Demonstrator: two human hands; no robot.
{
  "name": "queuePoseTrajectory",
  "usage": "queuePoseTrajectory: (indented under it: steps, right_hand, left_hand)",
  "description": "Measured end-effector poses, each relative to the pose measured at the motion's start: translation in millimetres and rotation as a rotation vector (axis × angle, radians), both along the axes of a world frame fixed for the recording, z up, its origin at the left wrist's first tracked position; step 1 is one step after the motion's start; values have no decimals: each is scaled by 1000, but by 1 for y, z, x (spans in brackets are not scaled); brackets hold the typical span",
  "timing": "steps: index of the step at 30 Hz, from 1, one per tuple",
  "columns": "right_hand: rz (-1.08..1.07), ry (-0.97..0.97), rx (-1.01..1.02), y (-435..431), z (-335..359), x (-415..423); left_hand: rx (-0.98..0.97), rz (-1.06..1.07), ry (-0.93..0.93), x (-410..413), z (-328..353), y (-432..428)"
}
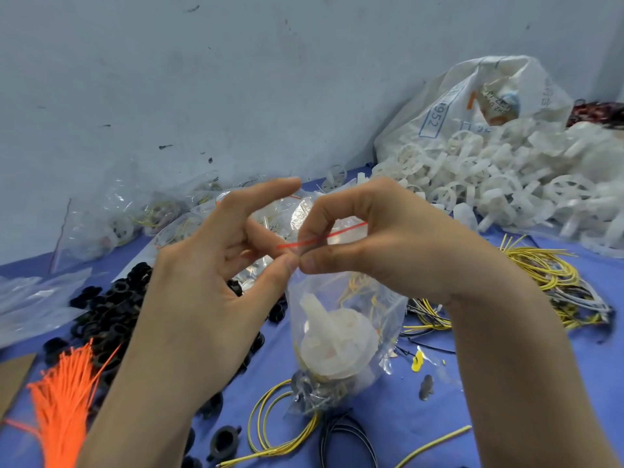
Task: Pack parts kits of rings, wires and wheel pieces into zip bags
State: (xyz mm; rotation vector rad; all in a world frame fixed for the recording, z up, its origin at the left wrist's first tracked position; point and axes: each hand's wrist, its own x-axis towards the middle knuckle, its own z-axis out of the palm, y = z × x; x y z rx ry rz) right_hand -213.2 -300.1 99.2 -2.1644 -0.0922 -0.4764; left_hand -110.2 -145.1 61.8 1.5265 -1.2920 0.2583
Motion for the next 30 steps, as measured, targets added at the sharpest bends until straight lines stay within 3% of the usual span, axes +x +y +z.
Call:
queuePoseTrajectory:
  steps: [5, 9, 20, 30]
  right_hand:
    - [-67, 1, -27, 3, -2, 3]
    - [-110, 16, -41, 1, -1, 2]
    - [-91, -15, -104, 4, -1, 2]
    - [-84, -26, -238, 8, 2, 1]
  left_hand:
    - [75, 69, 81, 0, -3, -2]
    - [70, 170, -68, 1, 0, 0]
    - [98, 165, -199, 0, 3, 0]
    - [159, 141, -191, -3, 2, -3]
